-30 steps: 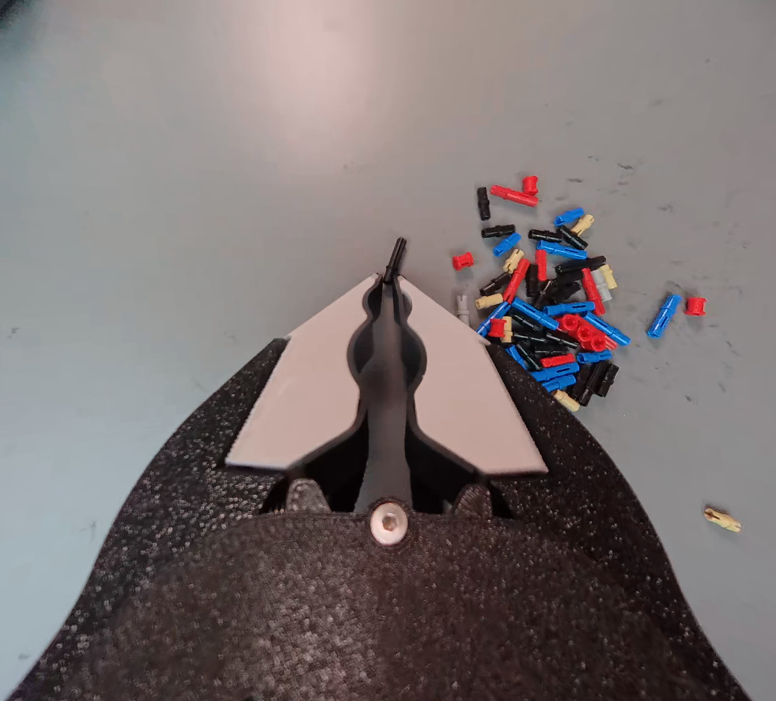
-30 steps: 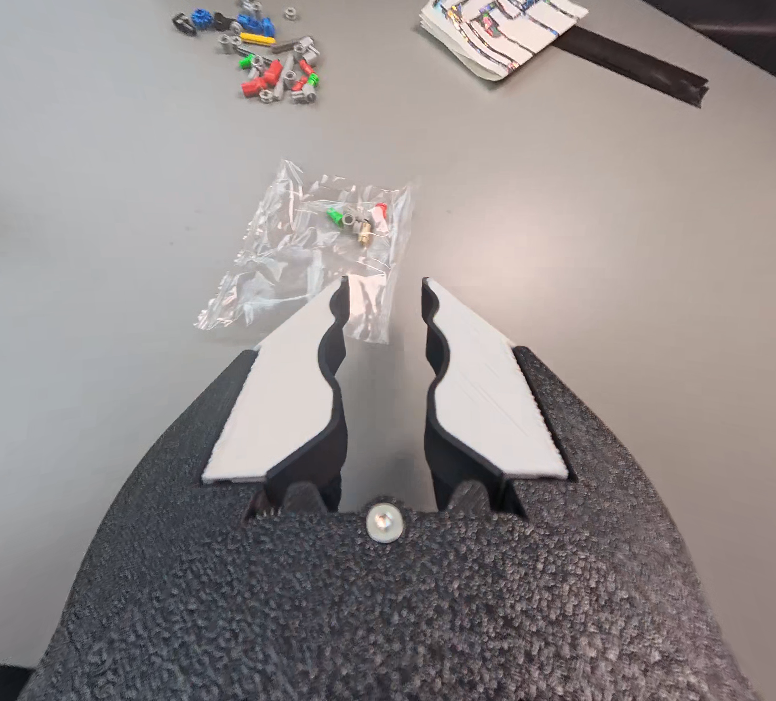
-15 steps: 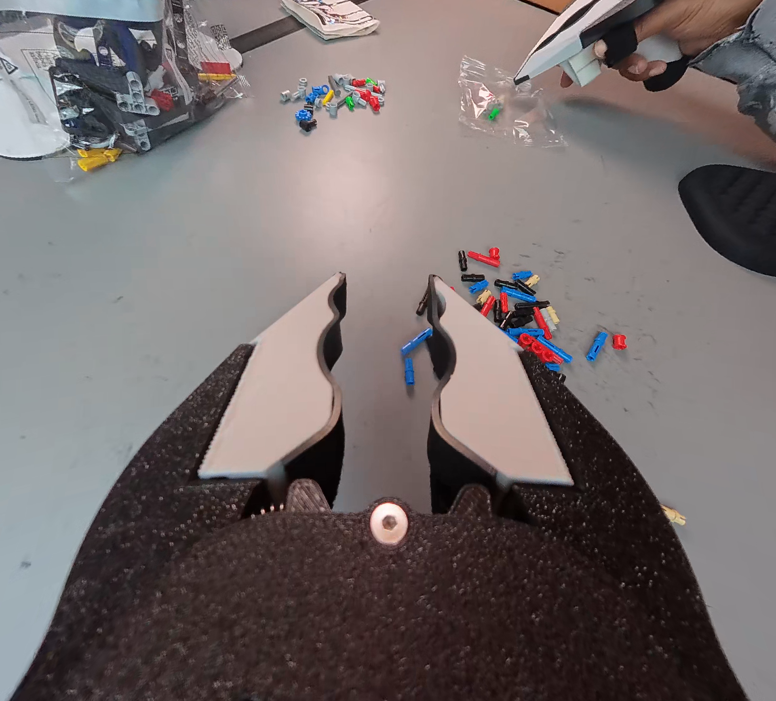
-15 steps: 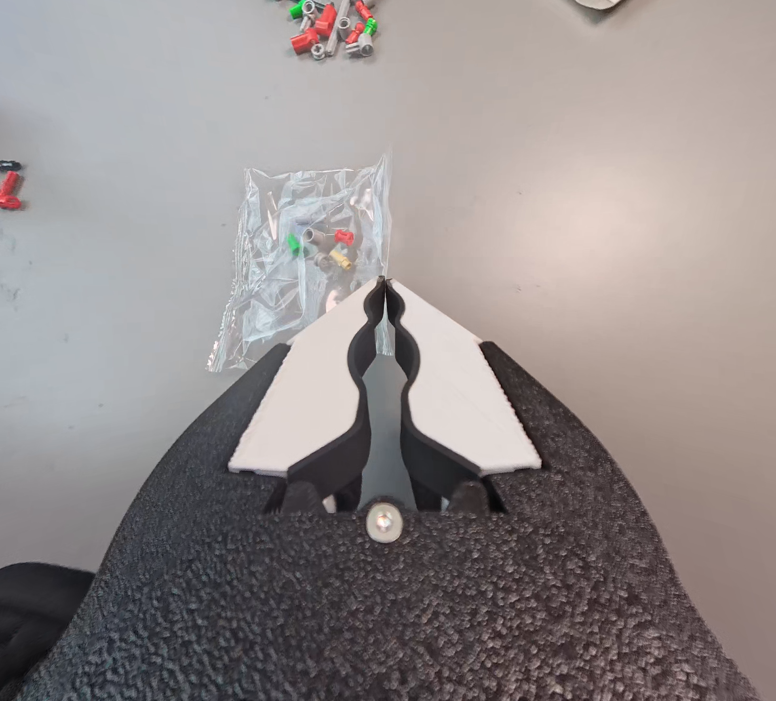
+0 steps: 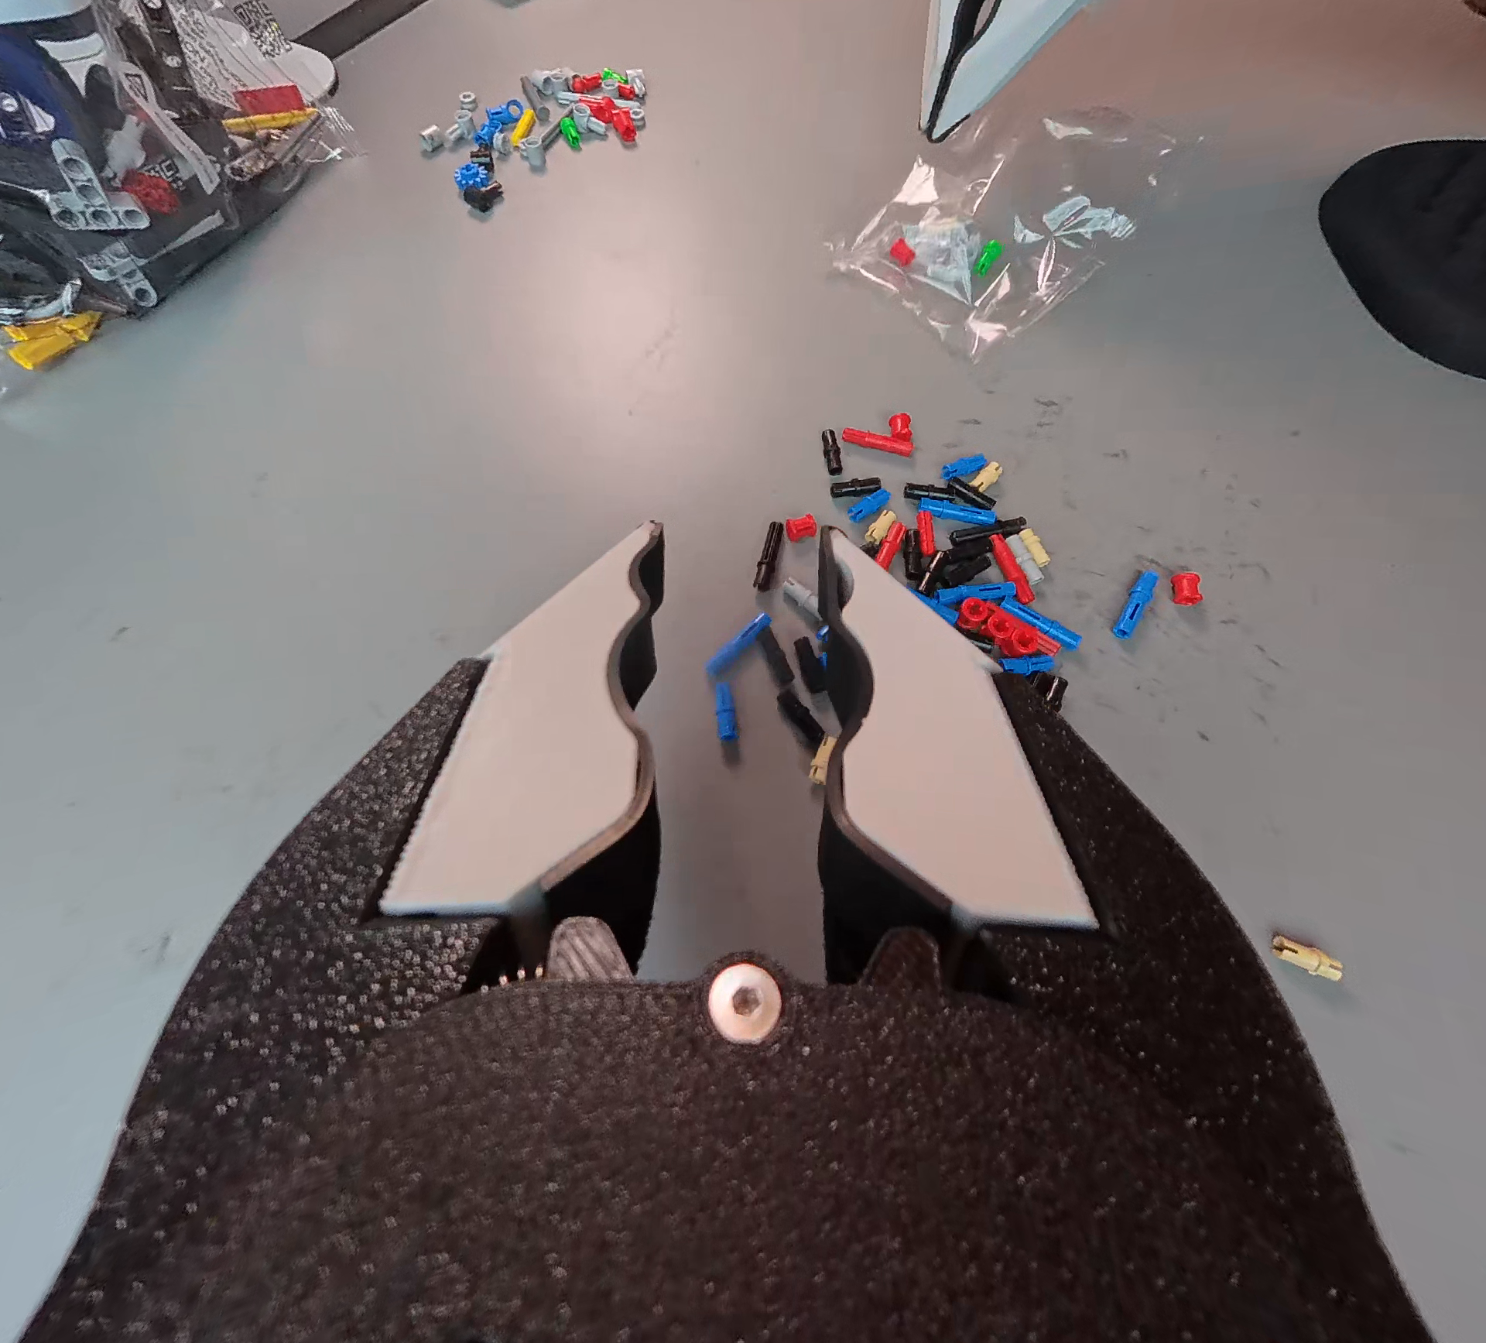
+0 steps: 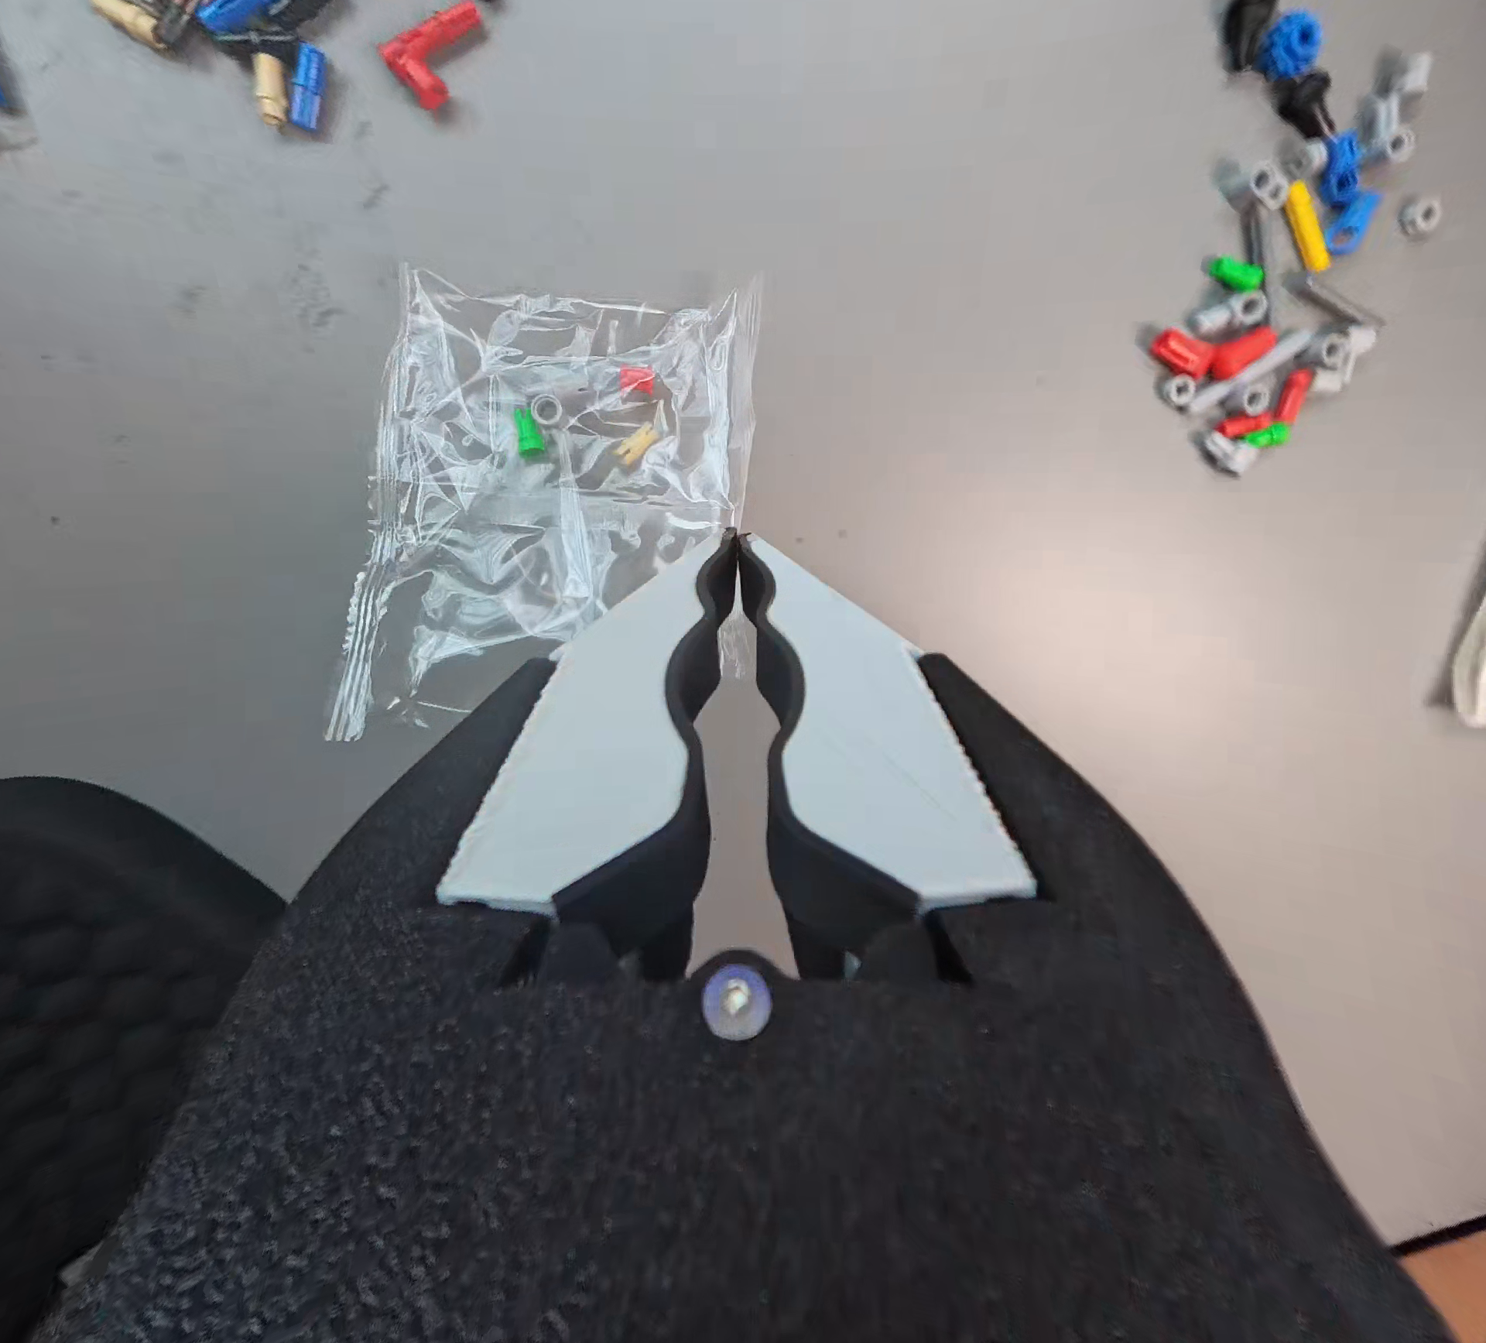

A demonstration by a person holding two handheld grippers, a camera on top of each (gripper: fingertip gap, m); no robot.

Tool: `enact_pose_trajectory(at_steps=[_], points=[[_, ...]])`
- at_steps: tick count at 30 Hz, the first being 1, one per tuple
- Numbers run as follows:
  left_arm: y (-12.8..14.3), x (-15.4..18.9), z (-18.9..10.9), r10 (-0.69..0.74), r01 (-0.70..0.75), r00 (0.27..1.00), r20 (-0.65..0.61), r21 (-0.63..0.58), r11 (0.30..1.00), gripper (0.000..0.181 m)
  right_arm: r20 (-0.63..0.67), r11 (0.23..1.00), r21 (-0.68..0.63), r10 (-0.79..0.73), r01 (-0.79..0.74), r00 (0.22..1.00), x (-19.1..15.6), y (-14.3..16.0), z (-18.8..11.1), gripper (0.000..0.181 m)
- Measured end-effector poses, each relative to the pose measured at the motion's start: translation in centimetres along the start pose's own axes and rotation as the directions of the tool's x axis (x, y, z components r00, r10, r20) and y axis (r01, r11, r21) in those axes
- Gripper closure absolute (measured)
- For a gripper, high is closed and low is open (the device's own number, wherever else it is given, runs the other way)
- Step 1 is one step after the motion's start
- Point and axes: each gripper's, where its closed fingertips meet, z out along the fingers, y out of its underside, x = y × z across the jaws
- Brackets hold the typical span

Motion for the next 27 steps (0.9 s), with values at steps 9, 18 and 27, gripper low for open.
enact_pose_trajectory(at_steps=[9, 18, 27], points=[[-3.7, 4.5, 2.5, -0.185, 0.200, 0.938, -0.294, 0.020, 0.980, 0.141, 0.093, 0.908, -0.084, -0.402, 0.410, 0.911, -4.3, -6.1, 0.7, 0.181], [-3.5, 6.1, 5.7, -0.158, 0.122, 0.908, -0.388, -0.118, 0.986, 0.164, 0.122, 0.831, -0.070, -0.542, 0.551, 0.832, -5.8, -8.5, -1.2, 0.181], [-5.5, 6.2, 4.7, -0.134, 0.153, 0.902, -0.411, 0.014, 0.988, 0.181, -0.018, 0.910, 0.273, -0.319, 0.311, 0.948, -4.1, -11.2, -5.0, 0.154]])
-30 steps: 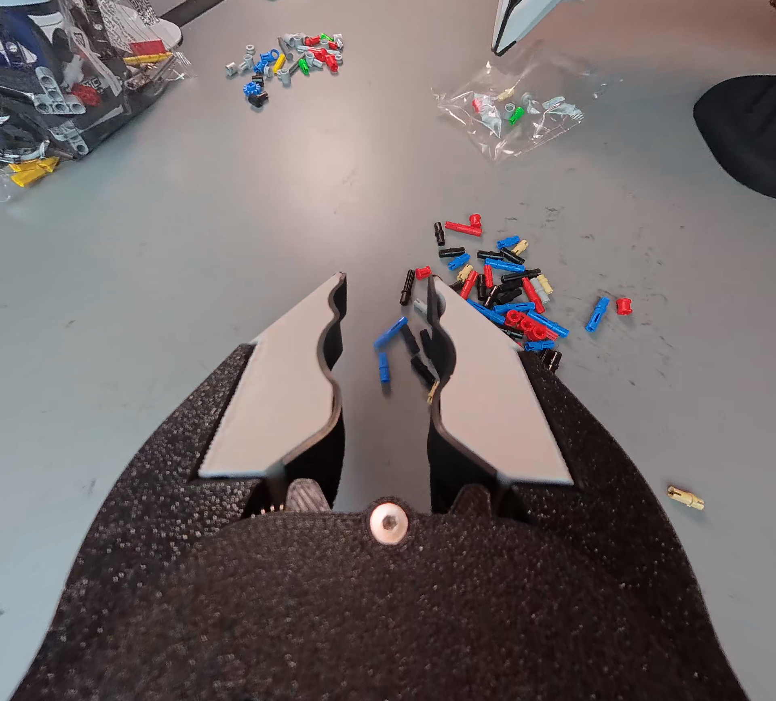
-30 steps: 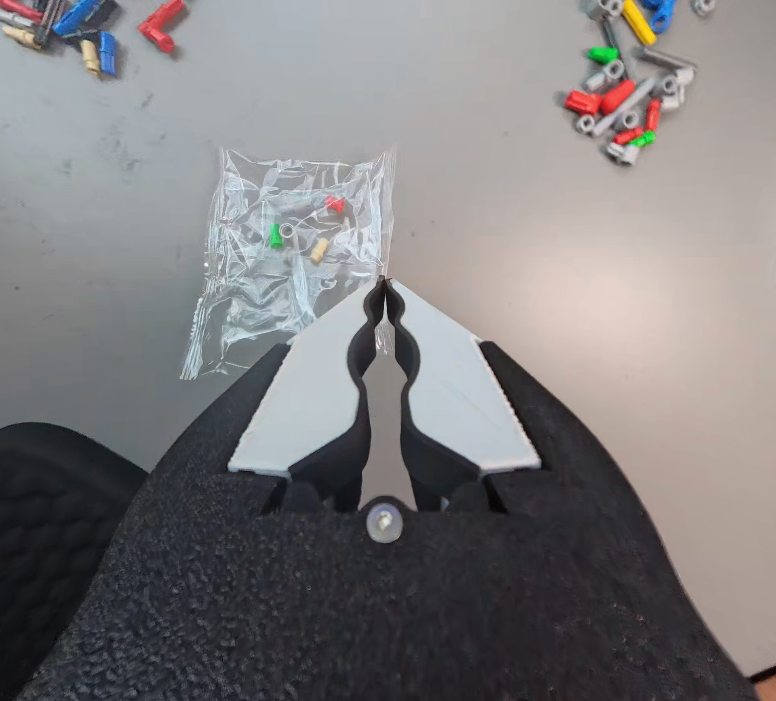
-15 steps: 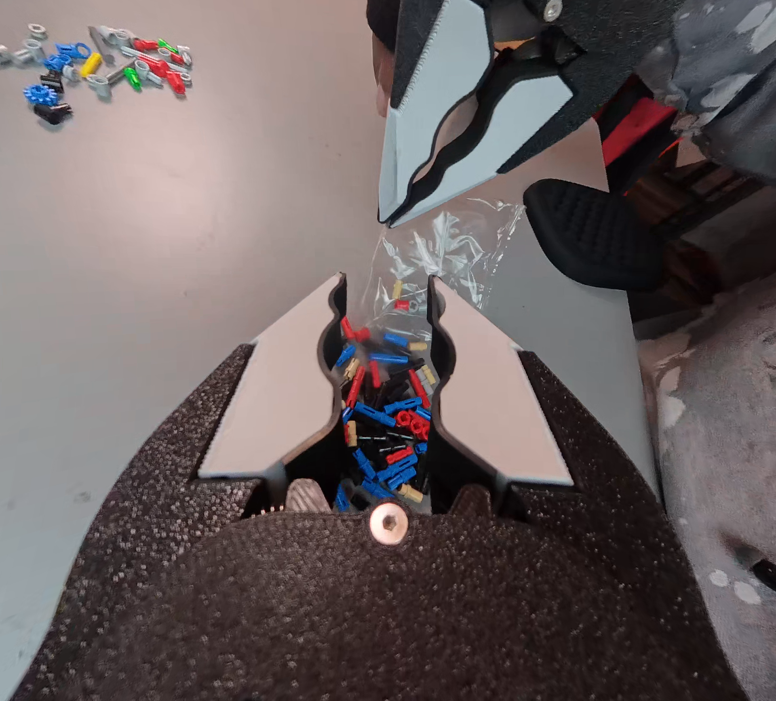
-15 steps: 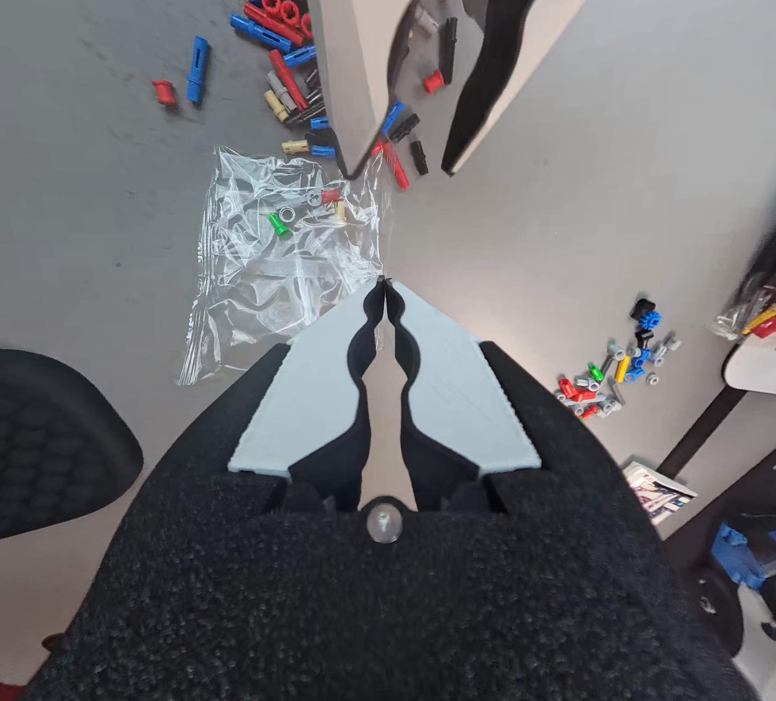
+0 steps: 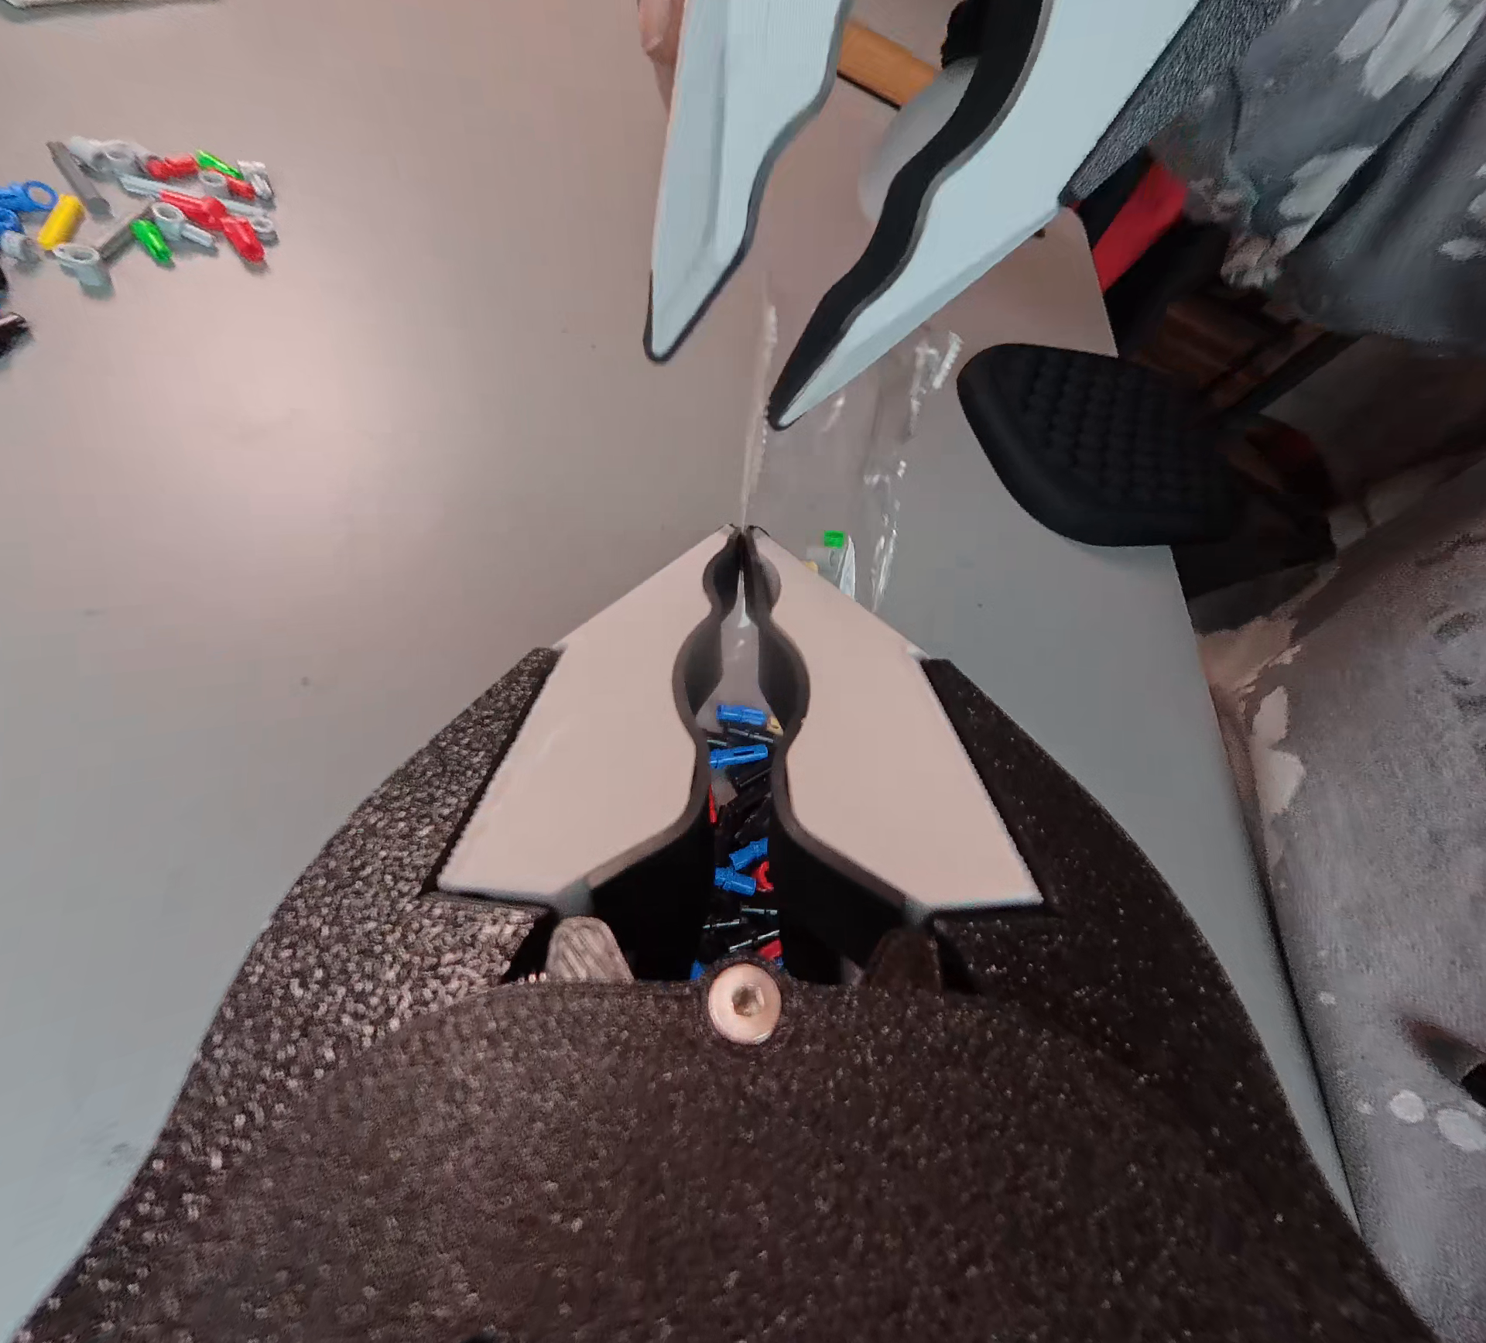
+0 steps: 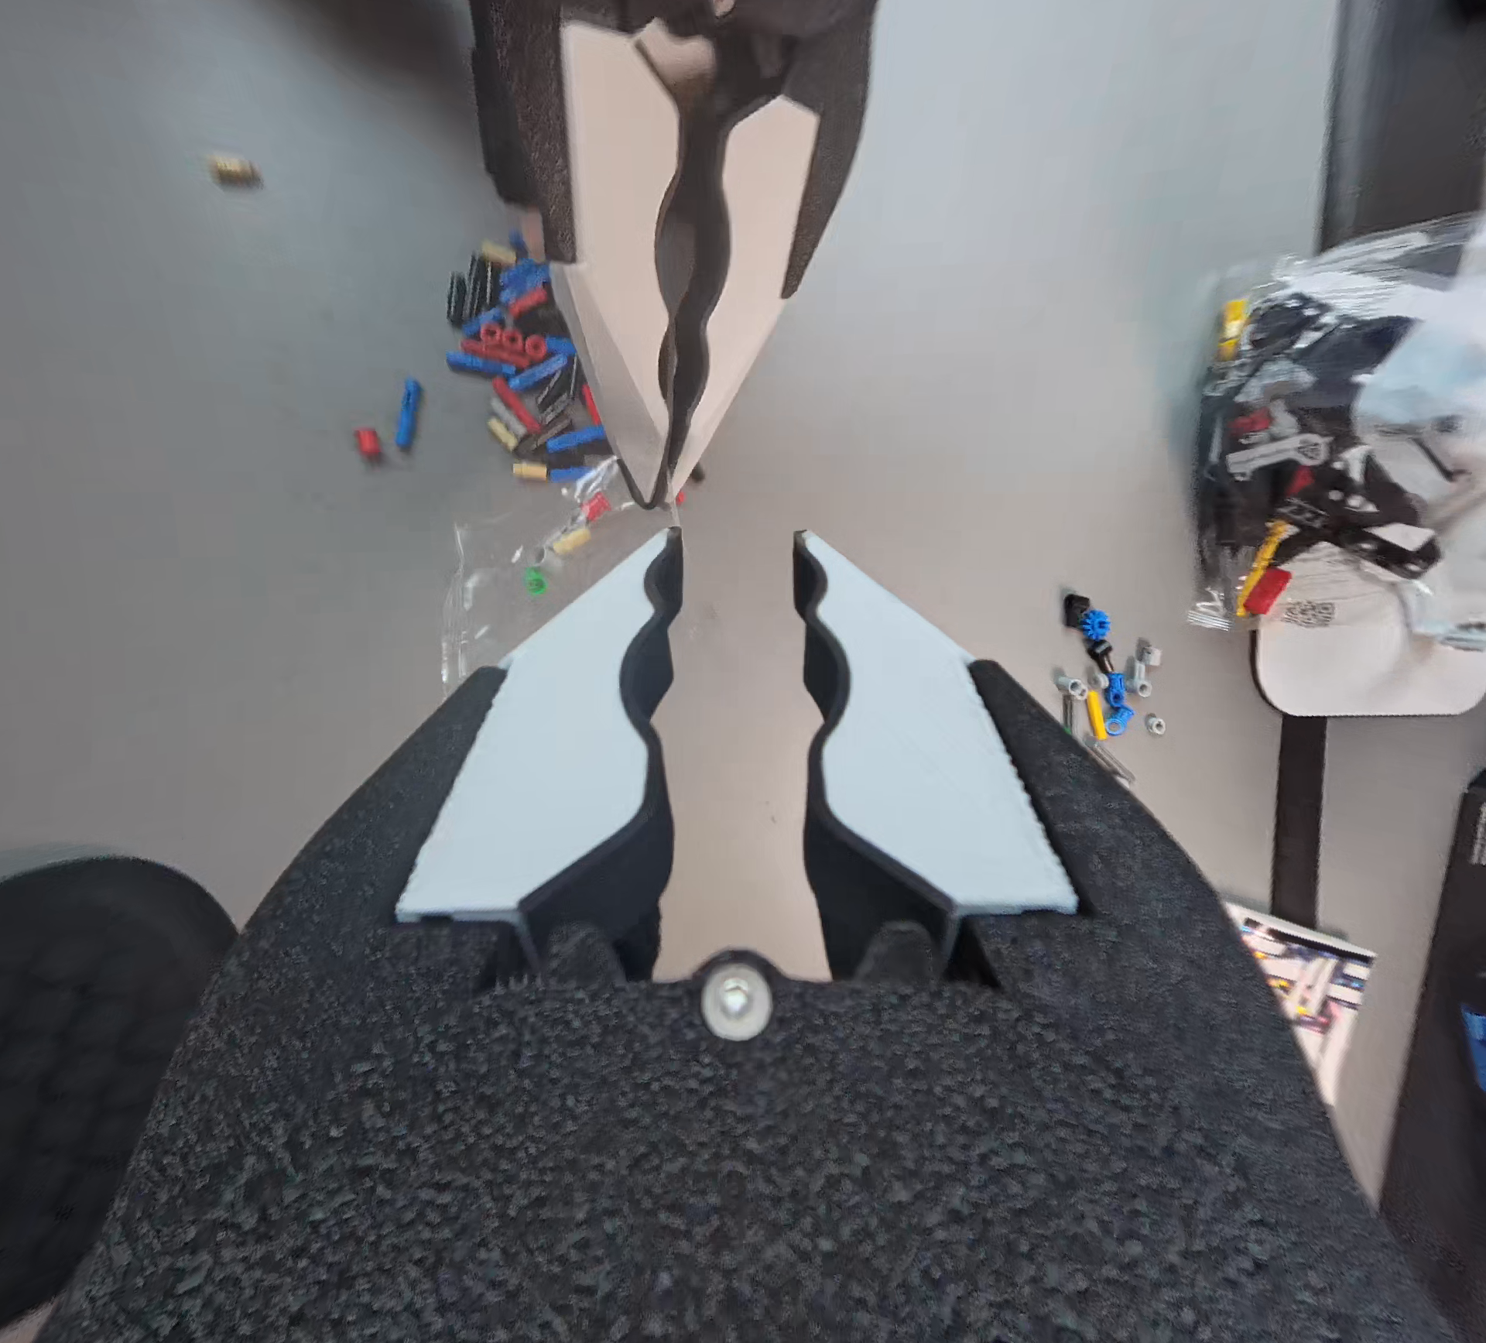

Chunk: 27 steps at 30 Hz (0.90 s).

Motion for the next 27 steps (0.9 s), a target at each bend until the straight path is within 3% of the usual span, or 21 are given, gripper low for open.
enact_pose_trajectory(at_steps=[2, 5, 8, 12, 15, 20, 24, 27], points=[[-0.7, -0.1, -0.8, -0.025, 0.025, 1.000, -0.007, 0.053, 0.998, 0.181, -0.045, 0.974, 0.198, 0.126, -0.115, 0.991, 0.9, -0.7, -2.6, 0.151], [-1.3, -0.4, -1.6, -0.060, 0.062, 0.998, -0.020, 0.111, 0.992, 0.181, -0.035, 0.873, 0.396, 0.324, -0.285, 0.945, 1.2, 1.0, -5.3, 0.142], [-2.4, -0.7, -2.6, -0.079, 0.082, 0.997, -0.020, 0.190, 0.978, 0.181, 0.037, 0.739, 0.539, 0.458, -0.404, 0.888, -0.4, 2.8, -5.9, 0.131], [-4.0, -1.2, -4.0, -0.134, 0.136, 0.991, -0.025, 0.308, 0.942, 0.181, 0.134, 0.584, 0.661, 0.525, -0.471, 0.840, -2.5, 2.0, -4.9, 0.131], [-4.7, -1.5, -4.8, -0.177, 0.173, 0.984, -0.025, 0.365, 0.915, 0.181, 0.140, 0.581, 0.673, 0.507, -0.458, 0.850, -3.0, 0.7, -3.9, 0.128], [-5.1, -0.1, -6.2, -0.190, 0.207, 0.978, -0.082, 0.416, 0.885, 0.181, 0.123, 0.629, 0.649, 0.469, -0.428, 0.875, -3.1, -1.5, -2.0, 0.181], [-3.9, 1.9, -7.8, -0.091, 0.128, 0.989, -0.118, 0.361, 0.924, 0.181, 0.120, 0.674, 0.644, 0.376, -0.360, 0.919, -3.5, -1.8, -2.5, 0.181], [-2.5, 3.2, -7.3, -0.015, 0.047, 0.994, -0.110, 0.297, 0.954, 0.181, 0.167, 0.690, 0.630, 0.326, -0.355, 0.930, -4.1, -1.6, -2.7, 0.181]])
